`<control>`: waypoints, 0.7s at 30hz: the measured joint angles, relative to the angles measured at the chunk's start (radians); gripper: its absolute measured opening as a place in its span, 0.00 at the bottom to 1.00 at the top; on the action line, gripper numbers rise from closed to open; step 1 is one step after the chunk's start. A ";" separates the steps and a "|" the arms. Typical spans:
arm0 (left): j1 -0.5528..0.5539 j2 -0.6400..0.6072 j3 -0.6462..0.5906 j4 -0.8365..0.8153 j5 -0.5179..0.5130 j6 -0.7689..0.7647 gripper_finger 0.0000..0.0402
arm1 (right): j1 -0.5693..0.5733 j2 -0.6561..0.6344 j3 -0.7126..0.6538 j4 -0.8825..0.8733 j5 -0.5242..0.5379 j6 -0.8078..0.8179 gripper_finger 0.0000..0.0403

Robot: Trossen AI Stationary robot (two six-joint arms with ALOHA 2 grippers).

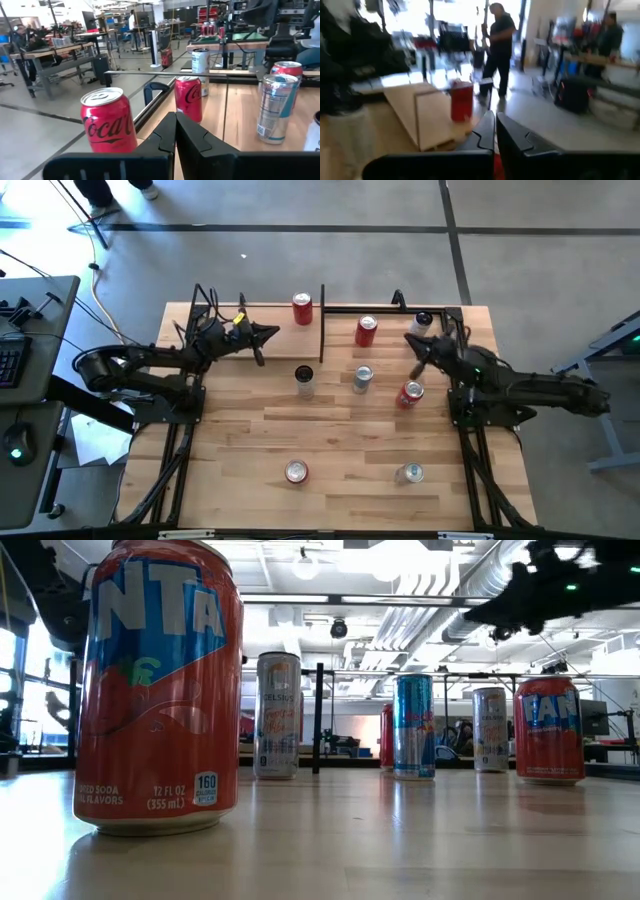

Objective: Place canned beverage on shelf
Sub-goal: Put the red black soda can aligned with the other red black soda can on the shelf

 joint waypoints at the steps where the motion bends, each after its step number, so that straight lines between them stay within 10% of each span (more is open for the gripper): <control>1: 0.008 0.000 0.000 0.000 0.003 0.004 0.00 | -0.032 0.050 0.038 -0.038 -0.021 0.016 0.02; 14: 0.053 0.000 0.000 -0.013 0.071 0.050 0.00 | -0.356 0.649 0.682 -0.637 -0.454 -0.038 0.46; 21: 0.053 0.001 0.000 -0.013 0.109 0.052 0.00 | -0.404 0.972 0.982 -0.932 -0.497 -0.178 0.74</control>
